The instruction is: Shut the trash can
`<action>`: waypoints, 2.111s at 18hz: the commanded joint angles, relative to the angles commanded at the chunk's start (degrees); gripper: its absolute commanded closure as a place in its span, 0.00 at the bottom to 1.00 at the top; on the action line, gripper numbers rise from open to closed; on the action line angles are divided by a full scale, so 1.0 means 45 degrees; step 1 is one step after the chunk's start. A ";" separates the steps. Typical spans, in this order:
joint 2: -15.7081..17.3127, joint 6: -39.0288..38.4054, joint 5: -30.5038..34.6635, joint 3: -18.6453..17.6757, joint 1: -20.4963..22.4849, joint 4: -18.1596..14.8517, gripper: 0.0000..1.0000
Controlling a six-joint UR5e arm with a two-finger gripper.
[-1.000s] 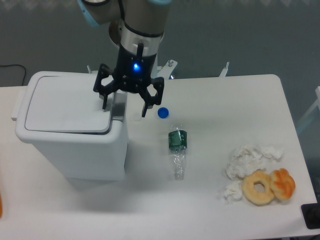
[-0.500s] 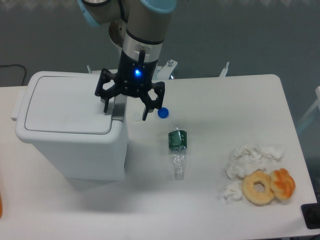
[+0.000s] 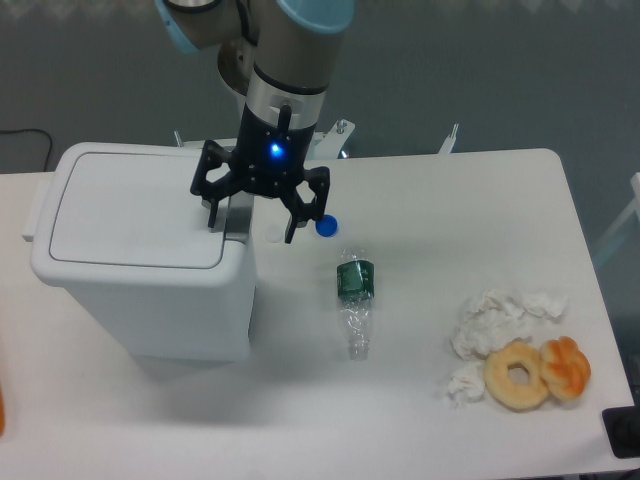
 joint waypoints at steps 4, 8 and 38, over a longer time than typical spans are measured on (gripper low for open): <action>-0.0079 0.0000 -0.0019 0.0020 -0.0020 0.0020 0.00; -0.0098 0.0234 -0.0020 0.0234 0.0000 0.0058 0.00; -0.4647 1.1287 0.4942 0.2517 0.4237 0.0508 0.00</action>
